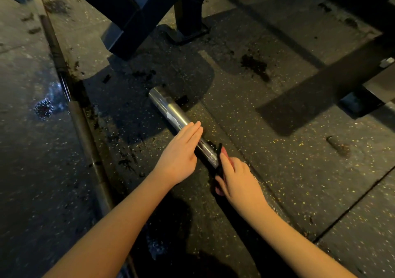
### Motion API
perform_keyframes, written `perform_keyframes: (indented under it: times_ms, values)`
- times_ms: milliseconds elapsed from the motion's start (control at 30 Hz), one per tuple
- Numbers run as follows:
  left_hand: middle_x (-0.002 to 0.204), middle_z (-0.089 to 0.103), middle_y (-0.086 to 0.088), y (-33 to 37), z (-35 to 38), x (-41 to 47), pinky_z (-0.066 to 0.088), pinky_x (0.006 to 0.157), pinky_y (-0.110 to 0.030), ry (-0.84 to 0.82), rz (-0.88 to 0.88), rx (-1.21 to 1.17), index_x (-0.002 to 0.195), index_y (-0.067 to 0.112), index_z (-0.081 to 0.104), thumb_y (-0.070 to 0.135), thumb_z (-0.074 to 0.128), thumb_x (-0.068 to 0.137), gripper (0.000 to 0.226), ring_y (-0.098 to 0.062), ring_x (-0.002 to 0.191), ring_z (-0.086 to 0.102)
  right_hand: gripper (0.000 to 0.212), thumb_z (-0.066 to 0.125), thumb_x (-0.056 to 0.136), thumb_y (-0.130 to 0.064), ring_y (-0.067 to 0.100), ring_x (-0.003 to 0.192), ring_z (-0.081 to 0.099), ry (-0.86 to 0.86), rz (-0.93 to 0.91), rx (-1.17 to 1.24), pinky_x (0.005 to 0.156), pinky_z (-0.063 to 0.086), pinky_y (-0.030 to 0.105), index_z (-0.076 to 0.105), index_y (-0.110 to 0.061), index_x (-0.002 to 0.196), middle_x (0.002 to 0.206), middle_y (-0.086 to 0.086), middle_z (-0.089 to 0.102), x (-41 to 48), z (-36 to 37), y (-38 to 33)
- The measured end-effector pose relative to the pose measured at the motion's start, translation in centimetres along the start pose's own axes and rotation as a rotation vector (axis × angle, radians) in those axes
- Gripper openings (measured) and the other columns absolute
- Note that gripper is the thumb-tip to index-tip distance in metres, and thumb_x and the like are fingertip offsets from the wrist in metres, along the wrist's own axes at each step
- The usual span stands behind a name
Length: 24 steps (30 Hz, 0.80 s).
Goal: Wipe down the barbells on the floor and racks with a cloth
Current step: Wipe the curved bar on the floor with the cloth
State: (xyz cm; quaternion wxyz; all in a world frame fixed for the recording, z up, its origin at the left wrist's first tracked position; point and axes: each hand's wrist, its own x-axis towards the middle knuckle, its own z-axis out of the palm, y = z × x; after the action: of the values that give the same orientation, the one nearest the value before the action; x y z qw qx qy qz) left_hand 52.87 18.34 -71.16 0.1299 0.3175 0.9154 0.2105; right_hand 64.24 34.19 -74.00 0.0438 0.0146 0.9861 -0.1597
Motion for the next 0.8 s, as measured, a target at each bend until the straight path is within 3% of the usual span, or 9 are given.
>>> perform_keyframes:
  times_ms: [67,133,233,300,400,533,700,800]
  values:
    - [0.161,0.006,0.007,-0.2,0.0,-0.3,-0.008,0.109,-0.014,-0.003,0.011,-0.004,0.153,0.016,0.016,0.003,0.048,0.094,0.068,0.001,0.141,-0.005,0.054,0.044,0.101,-0.033,0.032,0.114,0.052,-0.074,0.089,0.092,0.094,0.043,0.037,0.031,-0.009,0.147,0.129,0.013,0.049,3.1,-0.6,-1.6]
    - [0.161,0.007,0.006,-0.4,0.0,-0.5,-0.003,0.115,-0.018,-0.008,0.004,-0.011,0.152,0.016,0.016,0.002,0.048,0.093,0.069,-0.001,0.142,-0.004,0.047,0.039,0.103,-0.032,0.030,0.114,0.052,-0.076,0.107,0.186,0.094,0.042,0.037,0.033,-0.012,0.145,0.130,0.012,0.049,4.9,-0.8,-2.1]
    - [0.161,0.005,0.009,-0.7,-0.3,-1.0,0.004,0.117,-0.022,-0.030,-0.008,-0.005,0.153,0.016,0.015,0.002,0.047,0.094,0.069,0.001,0.141,-0.006,0.065,0.057,0.093,-0.018,0.030,0.113,0.051,-0.044,0.006,0.226,0.096,0.044,0.037,0.026,-0.013,0.151,0.134,0.013,0.047,1.9,0.0,-1.2]
    - [0.160,0.001,0.012,-1.1,-0.5,-1.7,0.003,0.117,-0.021,-0.037,-0.013,-0.007,0.153,0.018,0.014,0.003,0.047,0.094,0.069,0.004,0.139,-0.009,0.086,0.074,0.072,-0.005,0.029,0.106,0.054,0.003,-0.057,0.224,0.091,0.044,0.030,0.032,-0.011,0.147,0.128,0.016,0.052,-2.8,0.6,0.0]
    - [0.156,-0.008,0.016,-1.1,-0.4,-2.4,-0.001,0.115,-0.020,-0.052,-0.017,-0.011,0.153,0.020,0.008,0.005,0.046,0.096,0.070,0.004,0.138,-0.014,0.096,0.084,0.053,0.003,0.024,0.107,0.050,0.091,-0.072,0.183,0.089,0.042,0.021,0.042,-0.007,0.139,0.128,0.015,0.052,-6.9,1.4,1.6]
    - [0.160,-0.006,0.012,-0.7,-0.1,-2.0,0.001,0.113,-0.021,-0.039,-0.042,-0.008,0.153,0.020,0.007,0.007,0.047,0.095,0.072,0.001,0.141,-0.013,0.102,0.092,0.041,-0.009,0.037,0.100,0.062,0.070,-0.045,0.052,0.083,0.054,0.042,0.051,-0.003,0.134,0.122,0.019,0.059,-3.6,1.5,0.2]
    - [0.161,-0.003,0.012,-0.4,0.1,-1.5,0.008,0.115,-0.024,-0.036,-0.057,0.007,0.154,0.020,0.011,0.007,0.050,0.094,0.072,-0.002,0.145,-0.008,0.094,0.076,0.075,-0.015,0.033,0.125,0.041,-0.013,-0.087,0.100,0.100,0.045,0.042,0.023,-0.014,0.152,0.149,0.010,0.036,2.0,0.7,-1.3]
    - [0.160,-0.005,0.014,-0.6,-0.4,-1.5,0.014,0.115,-0.024,-0.066,-0.047,0.019,0.154,0.021,0.009,0.009,0.049,0.095,0.072,-0.002,0.145,-0.008,0.100,0.081,0.058,-0.004,0.035,0.120,0.051,0.004,-0.154,0.203,0.094,0.050,0.046,0.036,-0.011,0.147,0.148,0.013,0.041,-2.9,1.0,1.0]
